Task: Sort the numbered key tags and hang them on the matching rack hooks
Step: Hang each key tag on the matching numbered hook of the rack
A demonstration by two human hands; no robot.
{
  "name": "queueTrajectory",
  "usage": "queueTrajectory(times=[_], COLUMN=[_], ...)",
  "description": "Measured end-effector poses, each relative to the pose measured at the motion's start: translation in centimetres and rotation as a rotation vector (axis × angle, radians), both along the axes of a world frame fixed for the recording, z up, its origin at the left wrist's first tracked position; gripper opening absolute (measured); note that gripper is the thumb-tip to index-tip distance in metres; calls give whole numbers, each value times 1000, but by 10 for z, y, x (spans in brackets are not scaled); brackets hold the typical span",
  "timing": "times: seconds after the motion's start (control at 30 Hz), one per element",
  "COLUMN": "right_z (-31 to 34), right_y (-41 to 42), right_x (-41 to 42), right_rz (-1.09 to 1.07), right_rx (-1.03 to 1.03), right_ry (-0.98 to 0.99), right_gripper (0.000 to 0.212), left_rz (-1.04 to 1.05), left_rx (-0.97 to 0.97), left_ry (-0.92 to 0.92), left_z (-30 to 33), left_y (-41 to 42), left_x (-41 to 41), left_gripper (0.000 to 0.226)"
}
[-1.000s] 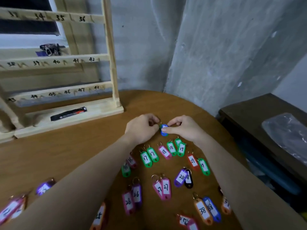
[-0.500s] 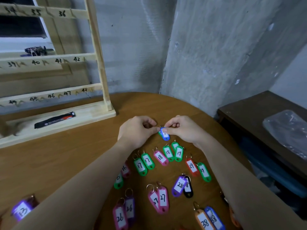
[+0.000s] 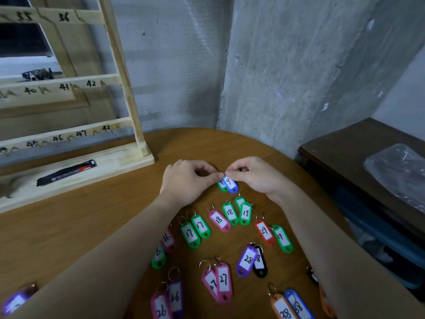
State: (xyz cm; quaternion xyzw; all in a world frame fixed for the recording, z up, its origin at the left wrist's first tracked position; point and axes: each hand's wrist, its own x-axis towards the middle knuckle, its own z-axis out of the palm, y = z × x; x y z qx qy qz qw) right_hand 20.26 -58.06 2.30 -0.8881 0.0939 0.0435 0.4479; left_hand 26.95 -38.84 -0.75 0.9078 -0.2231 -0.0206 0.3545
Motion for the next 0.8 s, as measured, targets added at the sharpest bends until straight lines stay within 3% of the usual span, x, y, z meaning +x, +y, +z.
queueTrajectory(times=[0.23, 0.37, 0.8], right_z=[-4, -3, 12], right_y=[-1, -1, 17], right_x=[2, 4, 9], right_rz=[-31, -86, -283], right_rx=[36, 100, 222], right_ry=[8, 2, 40], right_gripper=[10, 10, 12], left_rz=[36, 52, 16], left_rx=[-34, -41, -358], left_ry=[-16, 6, 345], left_z=[1, 2, 25], left_y=[-1, 0, 14], left_x=[-2, -2, -8], left_gripper=[10, 16, 12])
